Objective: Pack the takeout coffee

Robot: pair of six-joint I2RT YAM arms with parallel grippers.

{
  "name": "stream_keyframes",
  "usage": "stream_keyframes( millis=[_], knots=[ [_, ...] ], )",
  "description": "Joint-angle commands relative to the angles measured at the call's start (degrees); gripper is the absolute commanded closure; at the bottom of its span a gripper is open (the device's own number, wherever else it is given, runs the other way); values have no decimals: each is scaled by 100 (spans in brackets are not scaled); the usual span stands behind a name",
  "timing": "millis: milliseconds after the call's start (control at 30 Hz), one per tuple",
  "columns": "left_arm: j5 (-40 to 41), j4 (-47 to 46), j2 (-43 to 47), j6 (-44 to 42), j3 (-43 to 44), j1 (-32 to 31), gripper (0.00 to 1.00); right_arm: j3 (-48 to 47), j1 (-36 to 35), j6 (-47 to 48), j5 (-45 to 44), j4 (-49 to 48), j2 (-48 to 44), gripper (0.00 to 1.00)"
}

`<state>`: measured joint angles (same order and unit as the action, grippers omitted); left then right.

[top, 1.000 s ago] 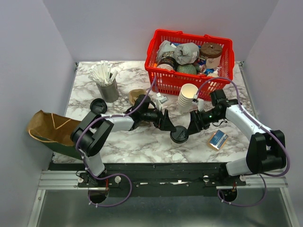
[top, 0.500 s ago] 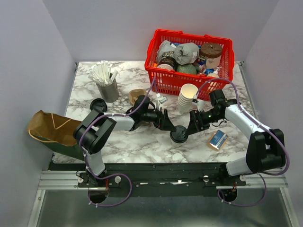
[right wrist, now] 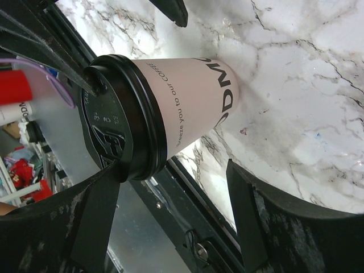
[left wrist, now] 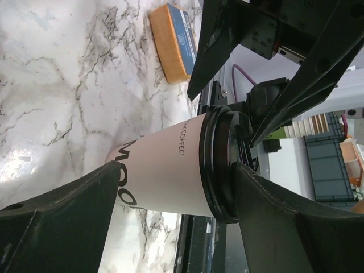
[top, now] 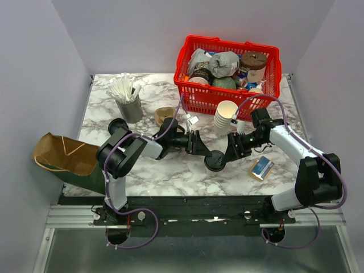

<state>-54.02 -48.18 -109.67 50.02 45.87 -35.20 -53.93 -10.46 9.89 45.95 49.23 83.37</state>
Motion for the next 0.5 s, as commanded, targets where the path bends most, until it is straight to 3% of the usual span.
stream_keyframes(
  millis=[0,233,467],
  knots=[
    [707,642,-345,-431,-78,40,17,58,-35,206,-728,-151,214,19],
    [1068,1469,-547,-730,-8,40,19,49,-35,180,-755,-151,241,19],
    [1113,1496,-889,-537,80,40,20,67,-35,154,-781,-177,241,19]
  ],
)
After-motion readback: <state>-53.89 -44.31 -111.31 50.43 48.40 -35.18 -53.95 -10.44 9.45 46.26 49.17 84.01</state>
